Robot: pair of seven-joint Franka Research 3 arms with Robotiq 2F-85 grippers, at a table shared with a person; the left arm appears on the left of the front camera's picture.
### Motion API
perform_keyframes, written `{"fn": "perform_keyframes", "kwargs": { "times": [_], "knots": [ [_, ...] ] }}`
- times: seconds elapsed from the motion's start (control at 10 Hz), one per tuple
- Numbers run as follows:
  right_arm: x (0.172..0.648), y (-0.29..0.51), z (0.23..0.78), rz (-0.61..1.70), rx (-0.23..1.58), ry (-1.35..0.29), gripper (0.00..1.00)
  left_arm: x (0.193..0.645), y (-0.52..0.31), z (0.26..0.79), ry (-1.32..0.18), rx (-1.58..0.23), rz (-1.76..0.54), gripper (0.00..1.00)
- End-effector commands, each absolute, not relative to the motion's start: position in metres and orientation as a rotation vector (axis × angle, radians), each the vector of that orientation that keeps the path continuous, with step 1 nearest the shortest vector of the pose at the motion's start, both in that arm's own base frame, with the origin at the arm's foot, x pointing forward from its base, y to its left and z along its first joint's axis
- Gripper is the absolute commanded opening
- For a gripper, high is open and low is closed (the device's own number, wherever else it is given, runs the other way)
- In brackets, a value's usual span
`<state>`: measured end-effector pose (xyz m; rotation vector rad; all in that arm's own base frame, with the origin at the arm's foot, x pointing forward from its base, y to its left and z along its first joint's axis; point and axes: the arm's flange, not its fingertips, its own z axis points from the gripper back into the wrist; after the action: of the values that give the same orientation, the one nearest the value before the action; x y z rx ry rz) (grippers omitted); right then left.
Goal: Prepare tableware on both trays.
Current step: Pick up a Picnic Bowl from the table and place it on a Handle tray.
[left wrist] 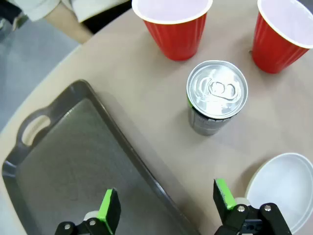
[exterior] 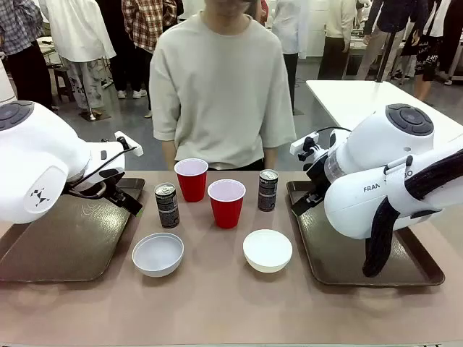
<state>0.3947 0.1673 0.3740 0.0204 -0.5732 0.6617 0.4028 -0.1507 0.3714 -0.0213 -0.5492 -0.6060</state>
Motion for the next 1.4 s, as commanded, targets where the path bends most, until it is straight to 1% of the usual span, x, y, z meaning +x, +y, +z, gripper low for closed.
{"fn": "perform_keyframes", "kwargs": {
  "times": [0.0,1.2,1.3],
  "knots": [
    [0.395,0.167,0.374,0.662,0.020,-0.573,1.00,0.403,-0.151,0.372,-0.550,-0.021,-0.606,1.00],
    [0.395,0.167,0.374,0.663,0.020,-0.573,1.00,0.403,-0.151,0.372,-0.550,-0.021,-0.606,1.00],
    [0.371,0.169,0.383,0.743,-0.041,-0.581,1.00,0.403,-0.151,0.371,-0.549,-0.021,-0.607,1.00]
  ]
}}
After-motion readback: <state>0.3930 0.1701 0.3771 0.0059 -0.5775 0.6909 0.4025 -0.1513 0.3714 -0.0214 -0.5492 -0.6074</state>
